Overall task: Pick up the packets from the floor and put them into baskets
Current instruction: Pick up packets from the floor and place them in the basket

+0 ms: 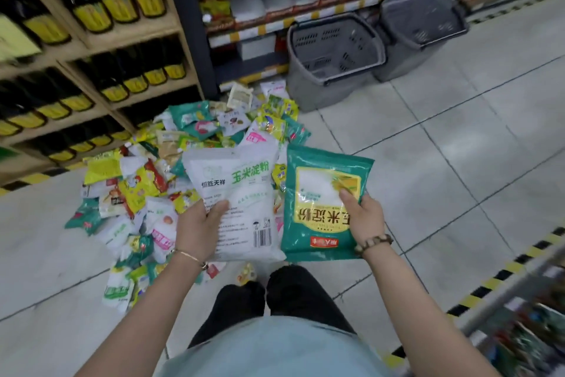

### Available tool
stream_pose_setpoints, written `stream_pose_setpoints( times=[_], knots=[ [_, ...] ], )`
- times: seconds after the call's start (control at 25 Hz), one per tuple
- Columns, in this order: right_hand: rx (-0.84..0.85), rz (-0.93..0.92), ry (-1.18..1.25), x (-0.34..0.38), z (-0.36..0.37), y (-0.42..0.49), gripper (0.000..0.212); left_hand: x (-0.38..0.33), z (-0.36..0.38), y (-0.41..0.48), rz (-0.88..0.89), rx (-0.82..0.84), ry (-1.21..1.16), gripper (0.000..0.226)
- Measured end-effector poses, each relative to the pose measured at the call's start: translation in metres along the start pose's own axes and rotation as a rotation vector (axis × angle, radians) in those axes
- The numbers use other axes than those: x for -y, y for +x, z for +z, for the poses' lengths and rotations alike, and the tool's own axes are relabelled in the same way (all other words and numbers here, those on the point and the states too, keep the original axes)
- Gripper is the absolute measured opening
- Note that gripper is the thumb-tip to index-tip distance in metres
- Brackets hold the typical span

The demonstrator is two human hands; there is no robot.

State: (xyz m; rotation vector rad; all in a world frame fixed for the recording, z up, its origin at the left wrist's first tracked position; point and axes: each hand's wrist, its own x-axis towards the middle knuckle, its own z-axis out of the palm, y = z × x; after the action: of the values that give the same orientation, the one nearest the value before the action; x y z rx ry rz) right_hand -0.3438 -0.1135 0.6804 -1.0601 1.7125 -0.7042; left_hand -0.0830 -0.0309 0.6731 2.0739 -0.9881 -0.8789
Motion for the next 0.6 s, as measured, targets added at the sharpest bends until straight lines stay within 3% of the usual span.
stream_pose_setpoints(
  times=[0.36,0.6],
  knots=[
    [-0.222,-0.023,0.066,-0.003,-0.124,0.026,0.036,-0.1,0.09,-0.003,0.198,0.16,-0.035,0.024],
    [-0.325,0.017,0.14,-0.022,-0.252,0.103,0.033,-0.193,0.215,-0.008,0.238,0.137,-0.042,0.054]
  ],
)
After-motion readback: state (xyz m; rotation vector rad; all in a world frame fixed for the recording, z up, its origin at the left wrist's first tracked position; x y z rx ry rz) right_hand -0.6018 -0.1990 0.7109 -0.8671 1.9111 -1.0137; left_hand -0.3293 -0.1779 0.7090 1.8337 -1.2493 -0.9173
